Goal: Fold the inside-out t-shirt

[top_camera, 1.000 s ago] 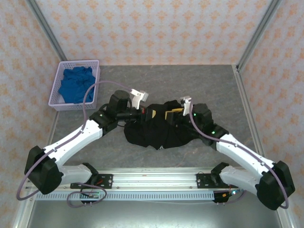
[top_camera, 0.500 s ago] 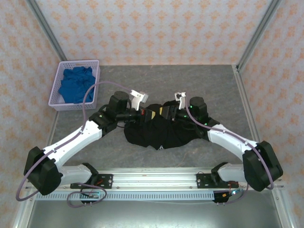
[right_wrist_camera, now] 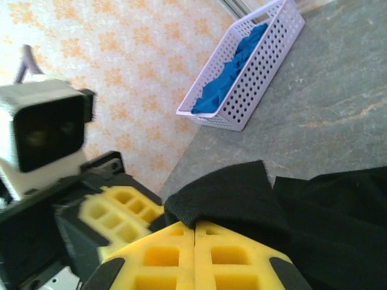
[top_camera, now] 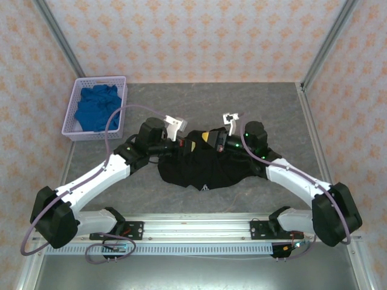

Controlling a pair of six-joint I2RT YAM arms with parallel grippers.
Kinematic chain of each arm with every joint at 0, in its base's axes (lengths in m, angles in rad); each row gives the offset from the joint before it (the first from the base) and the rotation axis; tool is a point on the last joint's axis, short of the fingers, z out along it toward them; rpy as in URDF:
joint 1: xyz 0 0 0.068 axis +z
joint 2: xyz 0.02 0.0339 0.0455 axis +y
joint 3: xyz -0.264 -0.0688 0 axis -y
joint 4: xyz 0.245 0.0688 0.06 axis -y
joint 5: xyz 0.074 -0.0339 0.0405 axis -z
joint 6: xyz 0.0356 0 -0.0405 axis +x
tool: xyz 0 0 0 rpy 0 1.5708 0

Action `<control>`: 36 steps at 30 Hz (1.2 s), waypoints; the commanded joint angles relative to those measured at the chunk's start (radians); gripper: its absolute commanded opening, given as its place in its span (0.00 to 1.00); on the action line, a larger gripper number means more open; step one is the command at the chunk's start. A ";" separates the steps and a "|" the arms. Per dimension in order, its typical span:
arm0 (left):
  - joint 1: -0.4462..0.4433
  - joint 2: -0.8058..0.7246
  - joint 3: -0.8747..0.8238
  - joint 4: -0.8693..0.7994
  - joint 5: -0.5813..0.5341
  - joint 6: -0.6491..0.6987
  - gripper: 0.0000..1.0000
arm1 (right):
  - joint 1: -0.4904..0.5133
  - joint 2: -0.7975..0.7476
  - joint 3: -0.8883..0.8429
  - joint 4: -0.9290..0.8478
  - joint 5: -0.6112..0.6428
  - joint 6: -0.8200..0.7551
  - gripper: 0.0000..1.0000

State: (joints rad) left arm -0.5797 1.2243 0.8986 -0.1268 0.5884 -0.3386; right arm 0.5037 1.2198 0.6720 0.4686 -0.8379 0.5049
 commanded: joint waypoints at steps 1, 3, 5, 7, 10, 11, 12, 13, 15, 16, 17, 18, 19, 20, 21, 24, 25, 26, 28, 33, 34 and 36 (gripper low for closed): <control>0.009 -0.034 -0.038 -0.009 -0.055 0.012 0.00 | 0.001 -0.031 0.047 0.045 -0.007 -0.020 0.00; 0.009 -0.038 -0.060 -0.007 -0.075 0.009 0.00 | 0.008 -0.031 0.061 0.021 -0.006 -0.036 0.00; 0.009 -0.033 -0.071 -0.024 -0.093 0.015 0.05 | 0.027 -0.031 0.078 -0.024 0.010 -0.073 0.00; 0.009 -0.029 -0.069 -0.054 -0.104 0.036 0.18 | 0.051 -0.031 0.099 -0.079 0.036 -0.111 0.00; 0.009 -0.055 -0.067 -0.080 -0.131 0.064 0.39 | 0.078 -0.029 0.128 -0.124 0.052 -0.138 0.00; 0.009 -0.070 -0.066 -0.081 -0.143 0.072 0.44 | 0.083 -0.025 0.135 -0.130 0.052 -0.139 0.00; 0.009 -0.090 -0.067 -0.076 -0.155 0.080 0.48 | 0.088 -0.022 0.141 -0.135 0.052 -0.138 0.00; 0.009 -0.108 -0.069 -0.070 -0.164 0.089 0.51 | 0.091 -0.022 0.147 -0.141 0.052 -0.140 0.00; 0.009 -0.142 -0.071 -0.050 -0.192 0.110 0.63 | 0.099 -0.022 0.156 -0.148 0.051 -0.142 0.00; 0.009 -0.152 -0.073 -0.043 -0.202 0.121 0.67 | 0.100 -0.022 0.158 -0.148 0.051 -0.139 0.00; 0.009 -0.155 -0.071 -0.032 -0.211 0.131 0.71 | 0.102 -0.022 0.163 -0.148 0.049 -0.137 0.00; 0.009 -0.154 -0.066 -0.026 -0.205 0.146 0.73 | 0.104 -0.022 0.168 -0.148 0.045 -0.132 0.00; 0.009 -0.144 -0.058 -0.020 -0.195 0.154 0.73 | 0.104 -0.022 0.172 -0.149 0.042 -0.131 0.00; 0.009 -0.129 -0.047 -0.014 -0.182 0.161 0.73 | 0.106 -0.020 0.176 -0.152 0.040 -0.128 0.00; 0.009 -0.112 -0.031 -0.008 -0.162 0.168 0.73 | 0.108 -0.018 0.181 -0.151 0.037 -0.123 0.00; 0.008 -0.050 0.011 0.010 -0.138 0.174 0.72 | 0.111 -0.016 0.186 -0.140 0.027 -0.101 0.00; 0.007 -0.032 0.018 0.021 -0.135 0.175 0.71 | 0.114 -0.018 0.186 -0.137 0.025 -0.095 0.00; 0.006 -0.014 0.029 0.033 -0.129 0.171 0.68 | 0.113 -0.017 0.186 -0.132 0.024 -0.085 0.00; 0.008 0.013 0.046 0.071 -0.106 0.156 0.62 | 0.115 -0.014 0.183 -0.126 0.022 -0.068 0.00; 0.009 0.059 0.082 0.122 -0.047 0.107 0.26 | 0.113 -0.031 0.158 -0.154 0.047 -0.068 0.00; 0.010 0.060 0.081 0.118 -0.045 0.106 0.16 | 0.112 -0.052 0.156 -0.188 0.068 -0.085 0.00; 0.017 0.051 0.060 0.116 -0.045 0.106 0.00 | 0.093 -0.118 0.134 -0.279 0.148 -0.123 0.05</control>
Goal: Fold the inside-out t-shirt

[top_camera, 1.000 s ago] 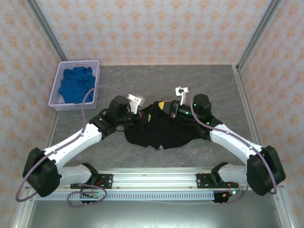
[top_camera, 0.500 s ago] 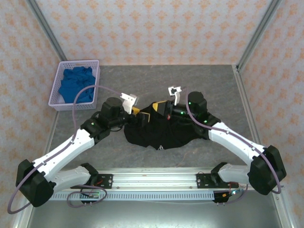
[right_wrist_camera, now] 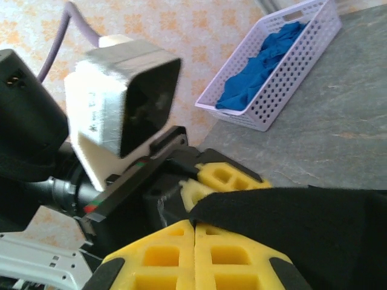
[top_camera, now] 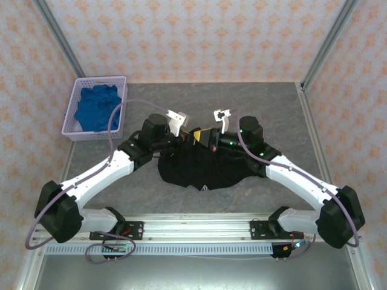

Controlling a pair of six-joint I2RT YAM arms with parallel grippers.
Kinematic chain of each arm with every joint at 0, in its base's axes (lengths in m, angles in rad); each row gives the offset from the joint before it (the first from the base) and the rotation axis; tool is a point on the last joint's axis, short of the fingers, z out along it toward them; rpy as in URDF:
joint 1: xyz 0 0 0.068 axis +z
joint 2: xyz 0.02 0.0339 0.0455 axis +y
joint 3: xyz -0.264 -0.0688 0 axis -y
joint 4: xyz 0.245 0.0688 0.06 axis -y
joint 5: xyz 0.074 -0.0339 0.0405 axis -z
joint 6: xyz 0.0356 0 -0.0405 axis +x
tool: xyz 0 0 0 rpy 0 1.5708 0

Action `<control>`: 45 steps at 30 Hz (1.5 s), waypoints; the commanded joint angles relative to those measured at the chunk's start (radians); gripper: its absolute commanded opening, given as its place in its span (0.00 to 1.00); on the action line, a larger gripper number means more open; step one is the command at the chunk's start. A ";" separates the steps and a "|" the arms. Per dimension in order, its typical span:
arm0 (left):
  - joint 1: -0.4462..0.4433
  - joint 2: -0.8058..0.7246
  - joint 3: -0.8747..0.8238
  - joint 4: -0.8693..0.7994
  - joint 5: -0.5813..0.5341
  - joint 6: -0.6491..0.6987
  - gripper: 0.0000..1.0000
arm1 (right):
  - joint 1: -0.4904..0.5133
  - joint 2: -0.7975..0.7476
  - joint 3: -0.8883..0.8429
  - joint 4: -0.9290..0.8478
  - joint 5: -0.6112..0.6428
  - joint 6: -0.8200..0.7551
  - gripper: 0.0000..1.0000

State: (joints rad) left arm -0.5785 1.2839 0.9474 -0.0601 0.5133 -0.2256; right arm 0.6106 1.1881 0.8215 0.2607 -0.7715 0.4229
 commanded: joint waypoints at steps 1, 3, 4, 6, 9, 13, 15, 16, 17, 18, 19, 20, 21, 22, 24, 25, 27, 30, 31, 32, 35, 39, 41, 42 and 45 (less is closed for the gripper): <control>0.022 -0.020 -0.007 0.059 0.033 -0.010 0.00 | -0.028 -0.118 -0.032 -0.110 0.121 -0.049 0.12; 0.039 -0.048 -0.062 0.109 0.059 -0.025 0.00 | -0.078 -0.193 -0.092 -0.167 0.220 -0.041 0.29; 0.047 -0.060 -0.087 0.139 0.077 -0.036 0.00 | -0.093 -0.223 -0.114 -0.189 0.271 -0.037 0.34; 0.061 -0.079 -0.133 0.202 0.117 -0.058 0.00 | -0.098 -0.244 -0.134 -0.278 0.380 -0.066 0.39; 0.065 -0.089 -0.165 0.244 0.158 -0.058 0.00 | -0.091 -0.197 -0.144 -0.330 0.434 -0.080 0.47; 0.065 -0.097 -0.176 0.246 0.179 -0.050 0.00 | -0.082 -0.085 -0.113 -0.333 0.426 -0.098 0.53; 0.065 -0.100 -0.173 0.234 0.175 -0.044 0.00 | -0.070 -0.013 -0.077 -0.351 0.421 -0.120 0.57; 0.065 -0.102 -0.171 0.231 0.175 -0.043 0.00 | -0.066 0.026 -0.063 -0.354 0.418 -0.124 0.63; 0.065 -0.102 -0.168 0.226 0.174 -0.043 0.00 | -0.063 0.062 -0.047 -0.354 0.401 -0.125 0.66; 0.064 -0.102 -0.166 0.221 0.172 -0.042 0.00 | -0.060 0.093 -0.036 -0.347 0.377 -0.123 0.68; 0.065 -0.101 -0.164 0.216 0.170 -0.040 0.00 | -0.055 0.114 -0.031 -0.336 0.361 -0.116 0.69; 0.064 -0.103 -0.163 0.214 0.170 -0.038 0.00 | -0.051 0.138 -0.029 -0.318 0.349 -0.107 0.70; 0.065 -0.104 -0.162 0.210 0.168 -0.039 0.00 | -0.046 0.162 -0.028 -0.297 0.326 -0.096 0.70; 0.065 -0.105 -0.162 0.207 0.165 -0.037 0.00 | -0.042 0.176 -0.029 -0.281 0.317 -0.083 0.70; 0.064 -0.109 -0.165 0.205 0.165 -0.034 0.00 | -0.040 0.210 -0.033 -0.232 0.296 -0.049 0.67; 0.065 -0.113 -0.168 0.206 0.162 -0.035 0.00 | -0.040 0.221 -0.035 -0.203 0.281 -0.035 0.62; 0.064 -0.121 -0.174 0.191 0.127 -0.035 0.00 | -0.048 0.218 -0.034 -0.156 0.259 -0.004 0.37; 0.064 -0.141 -0.187 0.137 0.010 -0.046 0.00 | -0.106 0.147 -0.077 -0.076 0.211 0.045 0.03; 0.065 -0.148 -0.197 0.130 -0.022 -0.052 0.00 | -0.129 0.118 -0.098 -0.041 0.192 0.069 0.00; 0.066 -0.154 -0.210 0.129 -0.054 -0.063 0.00 | -0.155 0.089 -0.119 -0.002 0.167 0.092 0.00; 0.066 -0.162 -0.241 0.125 -0.119 -0.079 0.00 | -0.186 0.011 -0.154 0.065 0.099 0.123 0.00; 0.065 -0.144 -0.258 0.094 -0.165 -0.081 0.08 | -0.187 -0.054 -0.197 0.152 0.047 0.145 0.00; 0.066 -0.131 -0.257 0.071 -0.158 -0.075 0.13 | -0.186 -0.070 -0.210 0.165 0.034 0.131 0.00; 0.066 -0.129 -0.259 0.059 -0.152 -0.070 0.19 | -0.187 -0.073 -0.214 0.167 0.022 0.123 0.00; 0.065 -0.151 -0.267 0.026 -0.135 -0.053 0.35 | -0.189 -0.072 -0.224 0.176 -0.021 0.093 0.00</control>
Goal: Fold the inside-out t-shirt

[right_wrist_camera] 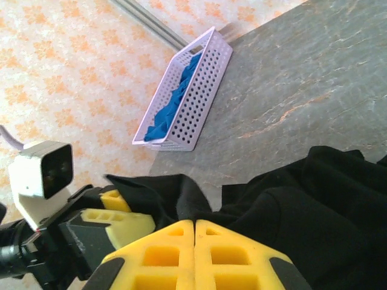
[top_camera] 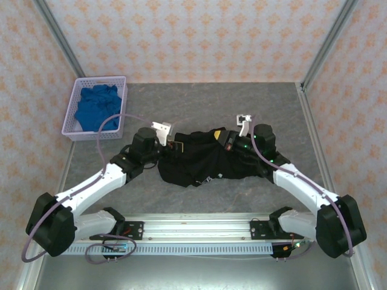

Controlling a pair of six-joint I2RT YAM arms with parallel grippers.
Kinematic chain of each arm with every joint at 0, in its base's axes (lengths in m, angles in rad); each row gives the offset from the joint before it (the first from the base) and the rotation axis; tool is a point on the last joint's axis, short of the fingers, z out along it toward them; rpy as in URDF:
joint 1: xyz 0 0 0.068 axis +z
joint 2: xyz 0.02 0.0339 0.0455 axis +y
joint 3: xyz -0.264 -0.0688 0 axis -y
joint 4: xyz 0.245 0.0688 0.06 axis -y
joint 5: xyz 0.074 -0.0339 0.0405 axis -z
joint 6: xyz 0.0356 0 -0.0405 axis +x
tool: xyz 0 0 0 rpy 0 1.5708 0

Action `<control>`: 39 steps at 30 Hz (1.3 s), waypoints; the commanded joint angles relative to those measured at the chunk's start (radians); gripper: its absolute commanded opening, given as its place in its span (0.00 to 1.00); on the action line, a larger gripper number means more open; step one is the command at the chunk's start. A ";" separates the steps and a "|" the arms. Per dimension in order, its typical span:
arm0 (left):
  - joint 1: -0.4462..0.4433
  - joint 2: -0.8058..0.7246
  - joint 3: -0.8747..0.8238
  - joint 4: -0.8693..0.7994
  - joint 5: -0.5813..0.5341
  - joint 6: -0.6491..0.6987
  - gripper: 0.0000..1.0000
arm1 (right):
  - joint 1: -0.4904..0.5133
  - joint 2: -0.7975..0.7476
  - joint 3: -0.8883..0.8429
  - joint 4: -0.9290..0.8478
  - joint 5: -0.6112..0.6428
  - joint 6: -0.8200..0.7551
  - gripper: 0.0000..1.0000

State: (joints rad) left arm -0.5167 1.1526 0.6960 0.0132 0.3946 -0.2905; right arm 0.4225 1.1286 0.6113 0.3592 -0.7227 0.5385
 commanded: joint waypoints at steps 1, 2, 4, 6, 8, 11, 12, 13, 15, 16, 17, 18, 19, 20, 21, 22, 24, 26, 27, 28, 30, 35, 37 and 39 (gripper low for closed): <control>0.003 -0.039 -0.025 -0.049 -0.016 0.014 0.40 | 0.000 -0.013 -0.015 0.072 -0.083 -0.038 0.00; 0.002 -0.066 -0.037 -0.048 -0.018 0.013 0.46 | 0.000 -0.017 -0.015 0.057 -0.100 -0.064 0.00; 0.000 -0.129 -0.054 -0.042 -0.036 0.008 0.56 | -0.001 -0.027 -0.015 0.011 -0.115 -0.120 0.00; -0.009 -0.181 -0.064 -0.025 -0.062 0.012 0.65 | 0.000 -0.039 -0.016 -0.018 -0.135 -0.165 0.00; -0.020 -0.179 -0.043 -0.030 -0.079 0.036 0.69 | 0.000 -0.049 -0.021 -0.038 -0.151 -0.191 0.00; -0.046 -0.080 0.043 -0.083 -0.081 0.100 0.72 | -0.001 -0.062 -0.030 -0.081 -0.157 -0.222 0.00; -0.053 -0.038 0.074 -0.105 -0.082 0.119 0.72 | 0.000 -0.068 -0.034 -0.092 -0.153 -0.228 0.00; -0.059 0.018 0.111 -0.127 -0.084 0.134 0.72 | 0.000 -0.075 -0.040 -0.103 -0.147 -0.235 0.00; -0.060 0.111 0.174 -0.161 -0.073 0.136 0.72 | 0.000 -0.092 -0.049 -0.128 -0.131 -0.247 0.00; -0.060 0.155 0.205 -0.177 -0.054 0.133 0.72 | 0.000 -0.101 -0.054 -0.138 -0.119 -0.253 0.00; -0.062 0.193 0.236 -0.194 -0.030 0.128 0.72 | 0.000 -0.109 -0.059 -0.146 -0.109 -0.257 0.00; -0.064 0.225 0.258 -0.212 -0.014 0.125 0.73 | 0.000 -0.115 -0.061 -0.154 -0.100 -0.262 0.00; -0.066 0.256 0.282 -0.239 -0.008 0.123 0.73 | -0.001 -0.121 -0.063 -0.162 -0.092 -0.264 0.00; -0.069 0.283 0.300 -0.263 0.000 0.124 0.74 | 0.000 -0.125 -0.068 -0.167 -0.088 -0.266 0.00; -0.071 0.305 0.310 -0.278 0.010 0.126 0.74 | 0.000 -0.128 -0.071 -0.170 -0.084 -0.268 0.00; -0.071 0.328 0.320 -0.289 0.016 0.124 0.75 | 0.000 -0.133 -0.076 -0.173 -0.080 -0.270 0.00; -0.072 0.374 0.344 -0.303 0.037 0.124 0.75 | 0.000 -0.139 -0.085 -0.171 -0.074 -0.271 0.00; -0.074 0.423 0.378 -0.318 0.069 0.121 0.72 | 0.000 -0.142 -0.095 -0.161 -0.068 -0.268 0.00; -0.077 0.443 0.391 -0.321 0.082 0.119 0.70 | 0.000 -0.145 -0.095 -0.160 -0.065 -0.266 0.00; -0.081 0.462 0.405 -0.326 0.096 0.117 0.67 | -0.001 -0.145 -0.097 -0.160 -0.060 -0.266 0.00; -0.088 0.496 0.427 -0.337 0.120 0.118 0.60 | 0.000 -0.148 -0.100 -0.161 -0.055 -0.267 0.00; -0.094 0.549 0.463 -0.370 0.148 0.117 0.32 | 0.000 -0.154 -0.096 -0.168 -0.034 -0.276 0.00; -0.093 0.548 0.467 -0.375 0.150 0.116 0.17 | 0.000 -0.162 -0.097 -0.180 -0.020 -0.282 0.00; -0.092 0.528 0.461 -0.367 0.157 0.113 0.06 | 0.000 -0.175 -0.097 -0.202 0.008 -0.294 0.00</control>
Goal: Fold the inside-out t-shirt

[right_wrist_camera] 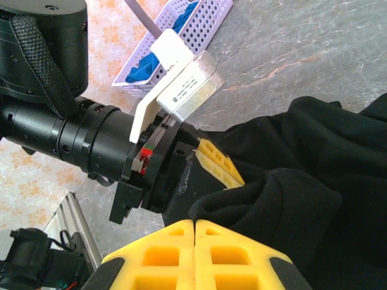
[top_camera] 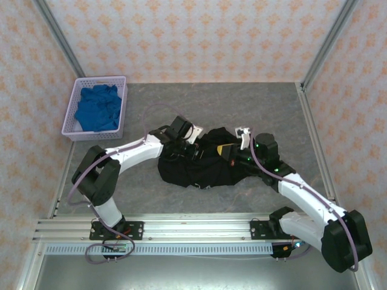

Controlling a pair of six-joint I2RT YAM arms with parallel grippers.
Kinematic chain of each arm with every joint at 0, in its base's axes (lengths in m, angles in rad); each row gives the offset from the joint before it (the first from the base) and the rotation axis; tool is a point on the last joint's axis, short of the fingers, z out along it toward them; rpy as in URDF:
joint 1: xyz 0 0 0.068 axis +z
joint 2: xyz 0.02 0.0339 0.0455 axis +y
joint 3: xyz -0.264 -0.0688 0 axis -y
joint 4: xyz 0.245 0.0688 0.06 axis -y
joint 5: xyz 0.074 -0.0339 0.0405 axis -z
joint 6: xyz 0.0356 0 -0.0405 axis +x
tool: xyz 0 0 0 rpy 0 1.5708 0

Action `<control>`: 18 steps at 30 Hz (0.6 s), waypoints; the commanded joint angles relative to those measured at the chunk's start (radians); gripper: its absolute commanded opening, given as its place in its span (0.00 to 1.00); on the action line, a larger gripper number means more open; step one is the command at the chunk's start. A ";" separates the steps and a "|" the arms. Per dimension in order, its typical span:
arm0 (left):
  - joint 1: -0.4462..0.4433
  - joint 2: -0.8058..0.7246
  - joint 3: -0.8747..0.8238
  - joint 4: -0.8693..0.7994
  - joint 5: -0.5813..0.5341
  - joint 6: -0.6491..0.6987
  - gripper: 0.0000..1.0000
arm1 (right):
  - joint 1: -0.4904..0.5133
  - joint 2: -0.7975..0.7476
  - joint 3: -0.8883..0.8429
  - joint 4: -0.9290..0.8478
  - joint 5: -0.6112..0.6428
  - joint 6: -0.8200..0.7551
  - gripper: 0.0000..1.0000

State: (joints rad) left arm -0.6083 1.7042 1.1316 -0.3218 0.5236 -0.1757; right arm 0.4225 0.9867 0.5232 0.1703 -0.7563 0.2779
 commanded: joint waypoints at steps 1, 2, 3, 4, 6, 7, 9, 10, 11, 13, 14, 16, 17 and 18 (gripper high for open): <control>0.002 -0.041 0.020 -0.021 0.034 -0.006 0.00 | -0.002 -0.043 -0.009 -0.026 0.058 -0.039 0.00; 0.006 -0.066 0.009 -0.001 0.040 -0.022 0.00 | -0.002 -0.057 -0.007 -0.043 0.083 -0.042 0.00; 0.013 -0.091 -0.006 0.023 0.051 -0.039 0.00 | -0.002 -0.068 -0.004 -0.064 0.110 -0.046 0.00; 0.022 -0.127 -0.028 0.061 0.062 -0.066 0.00 | -0.004 -0.082 -0.001 -0.085 0.142 -0.050 0.00; 0.044 -0.204 -0.083 0.151 0.095 -0.124 0.00 | -0.005 -0.111 -0.002 -0.114 0.201 -0.053 0.00; 0.054 -0.249 -0.113 0.204 0.113 -0.155 0.00 | -0.005 -0.125 -0.002 -0.127 0.221 -0.055 0.00; 0.068 -0.329 -0.157 0.281 0.142 -0.191 0.00 | -0.005 -0.145 0.003 -0.138 0.244 -0.056 0.00; 0.069 -0.368 -0.177 0.309 0.153 -0.198 0.00 | -0.005 -0.154 0.007 -0.142 0.254 -0.054 0.00; 0.069 -0.405 -0.192 0.326 0.163 -0.202 0.00 | -0.005 -0.161 0.011 -0.146 0.264 -0.052 0.00; 0.071 -0.465 -0.221 0.357 0.182 -0.200 0.00 | -0.005 -0.169 0.021 -0.153 0.287 -0.042 0.00; 0.070 -0.493 -0.236 0.370 0.188 -0.198 0.00 | -0.005 -0.169 0.025 -0.150 0.299 -0.037 0.00; 0.070 -0.536 -0.258 0.391 0.199 -0.191 0.00 | -0.005 -0.164 0.032 -0.152 0.315 -0.024 0.00; 0.071 -0.554 -0.272 0.404 0.211 -0.187 0.00 | -0.004 -0.155 0.036 -0.155 0.321 -0.015 0.00; 0.071 -0.569 -0.280 0.413 0.219 -0.184 0.00 | -0.005 -0.145 0.042 -0.163 0.328 -0.007 0.00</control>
State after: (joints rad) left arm -0.5365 1.1675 0.8864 0.0124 0.6922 -0.3508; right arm 0.4217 0.8352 0.5240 0.0219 -0.4889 0.2531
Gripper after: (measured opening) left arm 0.044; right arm 0.046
